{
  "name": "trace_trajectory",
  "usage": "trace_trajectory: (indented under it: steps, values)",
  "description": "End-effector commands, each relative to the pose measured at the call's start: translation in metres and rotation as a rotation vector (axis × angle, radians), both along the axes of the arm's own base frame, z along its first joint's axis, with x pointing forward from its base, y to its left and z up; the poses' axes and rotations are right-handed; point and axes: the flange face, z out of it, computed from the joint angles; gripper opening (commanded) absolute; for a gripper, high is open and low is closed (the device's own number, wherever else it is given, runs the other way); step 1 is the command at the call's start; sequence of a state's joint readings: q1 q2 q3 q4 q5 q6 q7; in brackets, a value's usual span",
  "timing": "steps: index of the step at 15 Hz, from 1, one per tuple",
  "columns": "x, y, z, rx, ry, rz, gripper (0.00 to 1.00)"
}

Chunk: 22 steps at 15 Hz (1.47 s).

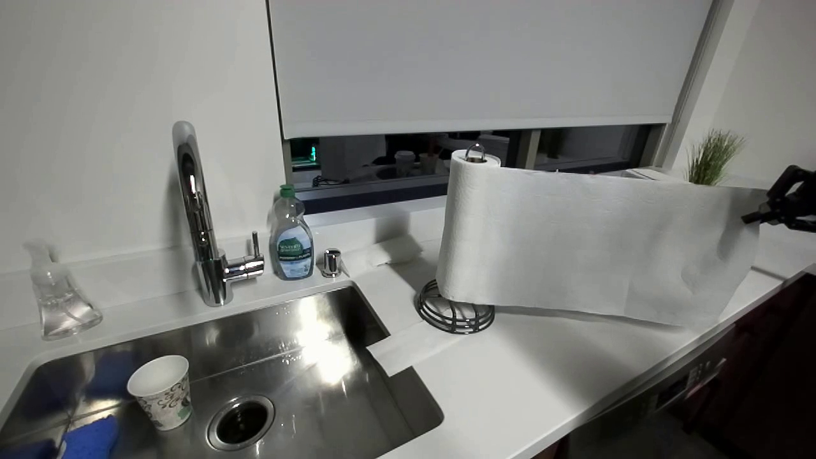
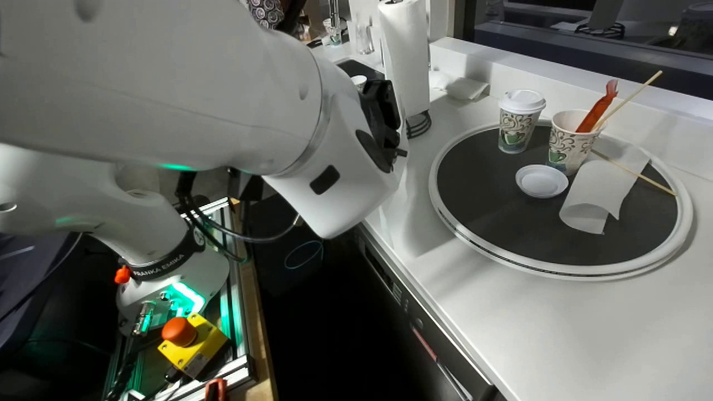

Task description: Wrap the paper towel roll.

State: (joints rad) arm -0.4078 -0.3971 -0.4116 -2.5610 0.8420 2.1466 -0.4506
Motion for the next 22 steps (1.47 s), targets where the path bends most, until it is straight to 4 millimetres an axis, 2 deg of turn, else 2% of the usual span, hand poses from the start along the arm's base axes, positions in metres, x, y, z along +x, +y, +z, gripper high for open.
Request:
trace_trajectory:
  steps: [1,2,4,6,8,10,11,14,15,16,18,20,21,22]
  values:
    - [0.0,0.001,0.0,0.001,0.001,0.001,0.01]
    - [0.0,0.001,0.0,0.002,0.002,0.002,0.0]
    - [0.019,-0.013,0.01,-0.07,-0.031,0.064,0.0]
    - [0.048,-0.025,0.032,-0.137,-0.086,0.139,0.0]
    - [0.083,-0.027,0.055,-0.198,-0.125,0.19,0.0]
    - [0.123,-0.009,0.071,-0.225,-0.13,0.258,0.0]
    - [0.145,0.009,0.075,-0.236,-0.107,0.301,0.0]
    - [0.196,0.057,0.07,-0.26,-0.068,0.386,0.0]
    - [0.203,0.064,0.065,-0.25,-0.061,0.395,0.0]
    - [0.186,0.06,0.073,-0.249,-0.098,0.379,0.01]
    - [0.203,0.073,0.065,-0.244,-0.079,0.405,0.01]
    - [0.205,0.069,0.062,-0.244,-0.073,0.4,0.0]
    - [0.212,0.076,0.064,-0.229,-0.116,0.394,0.0]
    - [0.227,0.085,0.067,-0.231,-0.155,0.4,0.0]
